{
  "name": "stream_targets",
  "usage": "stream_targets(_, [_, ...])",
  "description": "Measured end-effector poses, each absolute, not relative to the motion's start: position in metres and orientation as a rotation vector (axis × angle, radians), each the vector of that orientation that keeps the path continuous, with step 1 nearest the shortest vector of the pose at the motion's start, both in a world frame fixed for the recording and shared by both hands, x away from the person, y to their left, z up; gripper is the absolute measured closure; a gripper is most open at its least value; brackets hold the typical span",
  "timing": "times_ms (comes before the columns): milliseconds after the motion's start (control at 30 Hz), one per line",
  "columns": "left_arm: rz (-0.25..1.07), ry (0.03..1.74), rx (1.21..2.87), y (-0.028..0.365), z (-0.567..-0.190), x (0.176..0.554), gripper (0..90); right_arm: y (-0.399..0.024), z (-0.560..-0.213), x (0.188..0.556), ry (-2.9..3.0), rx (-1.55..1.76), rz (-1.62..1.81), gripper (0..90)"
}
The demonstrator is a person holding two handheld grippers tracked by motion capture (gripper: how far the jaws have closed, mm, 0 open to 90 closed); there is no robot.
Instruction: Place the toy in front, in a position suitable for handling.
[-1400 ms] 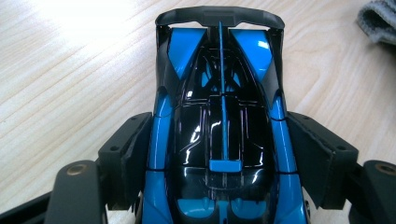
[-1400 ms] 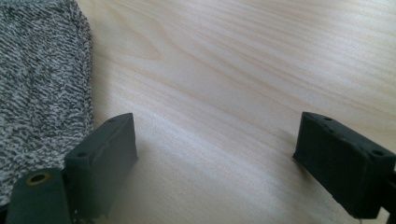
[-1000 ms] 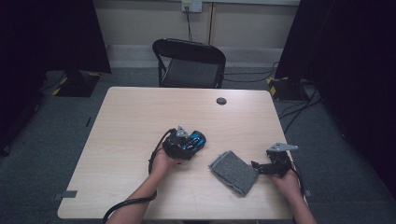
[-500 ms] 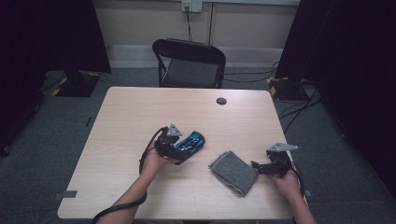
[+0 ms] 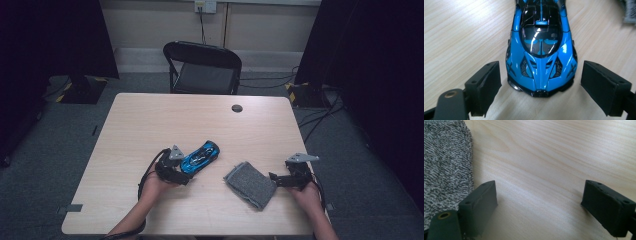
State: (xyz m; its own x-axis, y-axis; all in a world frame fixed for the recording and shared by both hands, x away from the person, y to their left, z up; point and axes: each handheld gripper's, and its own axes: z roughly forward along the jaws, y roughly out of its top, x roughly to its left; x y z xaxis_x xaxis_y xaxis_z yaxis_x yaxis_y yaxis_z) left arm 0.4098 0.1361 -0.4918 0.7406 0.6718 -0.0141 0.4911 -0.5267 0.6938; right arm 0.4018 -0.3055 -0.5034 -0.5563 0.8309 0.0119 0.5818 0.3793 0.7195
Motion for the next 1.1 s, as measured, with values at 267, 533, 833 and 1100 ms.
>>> stream_targets(267, [0.334, 0.834, 2.203, 0.141, -0.503, 0.410, 15.4, -0.305, -0.503, 0.400, 2.281, 1.248, 0.977, 12.0])
stream_targets(533, [0.333, 0.800, 2.188, 0.142, -0.504, 0.410, 22.8, -0.304, -0.500, 0.398, 2.322, 1.189, 0.993, 19.9])
stream_targets(833, [0.333, 0.798, 2.190, 0.142, -0.504, 0.412, 23.0, -0.285, -0.463, 0.379, 2.360, 1.095, 1.117, 25.9])
stream_targets(1100, [0.329, 0.794, 2.191, 0.142, -0.504, 0.412, 23.0, -0.259, -0.461, 0.364, 2.470, 1.009, 1.142, 27.9])
